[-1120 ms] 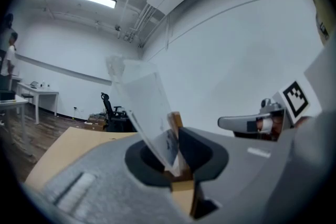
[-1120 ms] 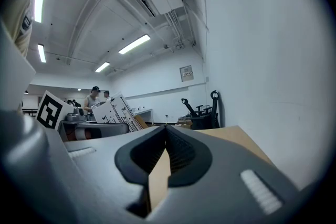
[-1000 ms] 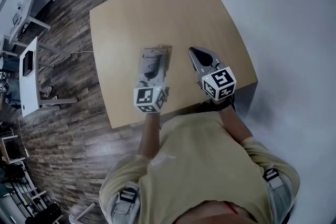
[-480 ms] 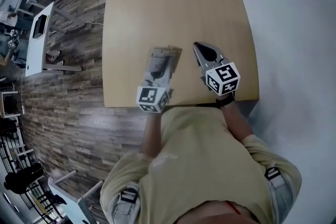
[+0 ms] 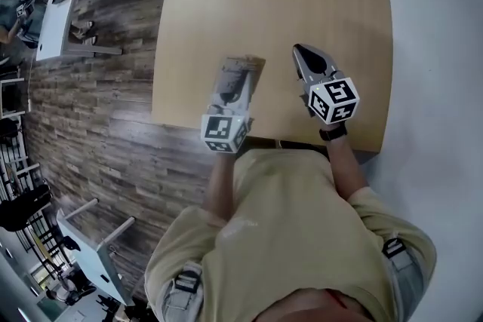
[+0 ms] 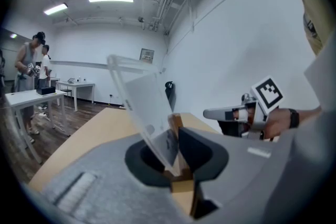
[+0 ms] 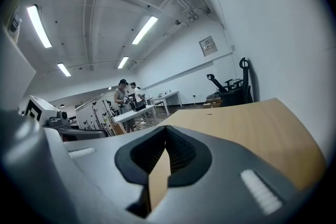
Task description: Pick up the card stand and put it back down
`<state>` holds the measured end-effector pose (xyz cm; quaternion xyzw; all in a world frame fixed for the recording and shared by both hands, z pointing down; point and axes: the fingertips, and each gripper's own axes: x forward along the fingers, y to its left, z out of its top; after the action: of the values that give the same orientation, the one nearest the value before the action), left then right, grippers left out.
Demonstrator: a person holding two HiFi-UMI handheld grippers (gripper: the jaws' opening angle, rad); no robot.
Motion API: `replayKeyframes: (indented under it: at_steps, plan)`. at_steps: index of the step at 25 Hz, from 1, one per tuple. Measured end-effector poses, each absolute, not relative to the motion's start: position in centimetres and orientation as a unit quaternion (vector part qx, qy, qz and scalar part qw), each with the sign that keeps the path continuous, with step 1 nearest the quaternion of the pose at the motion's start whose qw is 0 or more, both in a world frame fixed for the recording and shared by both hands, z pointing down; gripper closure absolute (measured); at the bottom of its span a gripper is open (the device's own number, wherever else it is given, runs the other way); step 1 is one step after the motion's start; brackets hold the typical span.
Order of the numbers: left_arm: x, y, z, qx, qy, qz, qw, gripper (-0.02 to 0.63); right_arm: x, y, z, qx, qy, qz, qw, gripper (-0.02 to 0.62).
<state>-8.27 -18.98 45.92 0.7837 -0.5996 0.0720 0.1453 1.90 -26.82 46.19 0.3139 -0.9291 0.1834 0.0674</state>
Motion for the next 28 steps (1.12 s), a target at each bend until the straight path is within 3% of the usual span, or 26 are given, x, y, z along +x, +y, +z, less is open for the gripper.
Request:
replayKeyframes:
  at_steps: [5,18,28]
  plan:
    - [-12.5,-21.6,48.7,0.779,-0.603,0.119,0.125,0.558,-1.4,-28.3,49.1,0.308,-0.926,0.198,0.094,0.592]
    - [-27.4,-32.2,59.0,0.761,-0.612,0.130,0.169,0.558,-12.5,-36.3,58.5,0.302,-0.914,0.234,0.137,0.592]
    - [-32.5,-36.9,61.8,0.773,-0.594,0.141,0.171,0.558,-14.9,-37.3,61.9,0.317,-0.897,0.261,0.164,0.591]
